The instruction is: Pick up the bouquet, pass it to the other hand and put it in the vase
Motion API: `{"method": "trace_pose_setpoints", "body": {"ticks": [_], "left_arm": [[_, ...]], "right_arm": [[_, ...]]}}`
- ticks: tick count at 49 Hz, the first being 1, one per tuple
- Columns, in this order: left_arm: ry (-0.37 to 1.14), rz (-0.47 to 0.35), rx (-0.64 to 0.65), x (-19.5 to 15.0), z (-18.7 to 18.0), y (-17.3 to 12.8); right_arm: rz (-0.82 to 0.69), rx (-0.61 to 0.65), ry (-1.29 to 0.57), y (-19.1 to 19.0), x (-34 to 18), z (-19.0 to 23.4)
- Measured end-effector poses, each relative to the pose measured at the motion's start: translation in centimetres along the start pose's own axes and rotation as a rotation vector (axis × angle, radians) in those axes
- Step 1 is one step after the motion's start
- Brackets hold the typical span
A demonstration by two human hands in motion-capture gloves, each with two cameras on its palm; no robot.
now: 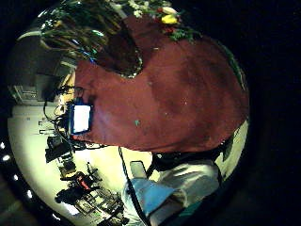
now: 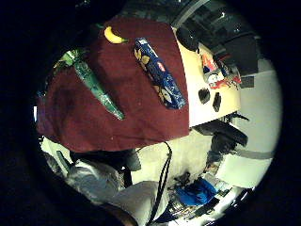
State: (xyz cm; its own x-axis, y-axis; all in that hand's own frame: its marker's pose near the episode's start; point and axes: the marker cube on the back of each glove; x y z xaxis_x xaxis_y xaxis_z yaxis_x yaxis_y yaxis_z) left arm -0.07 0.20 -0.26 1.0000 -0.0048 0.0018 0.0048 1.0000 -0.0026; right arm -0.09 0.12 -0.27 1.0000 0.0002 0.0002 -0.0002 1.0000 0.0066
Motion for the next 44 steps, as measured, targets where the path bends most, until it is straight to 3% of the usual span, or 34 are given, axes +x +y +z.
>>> {"method": "trace_pose_setpoints", "body": {"ticks": [18, 29, 44], "left_arm": [[0.031, -0.024, 0.032, -1.4, -1.1, 1.2], [0.112, -0.01, 0.08, -2.8, -1.3, 0.9], [0.196, 0.052, 0.147, -2.5, -3.2, 1.3]], "right_arm": [[-0.028, 0.023, -0.013, 2.5, -0.8, -1.8], [-0.029, -0.069, -0.025, 1.9, -1.5, -2.0], [0.08, -0.144, -0.067, 0.4, 0.0, -4.0]]}}
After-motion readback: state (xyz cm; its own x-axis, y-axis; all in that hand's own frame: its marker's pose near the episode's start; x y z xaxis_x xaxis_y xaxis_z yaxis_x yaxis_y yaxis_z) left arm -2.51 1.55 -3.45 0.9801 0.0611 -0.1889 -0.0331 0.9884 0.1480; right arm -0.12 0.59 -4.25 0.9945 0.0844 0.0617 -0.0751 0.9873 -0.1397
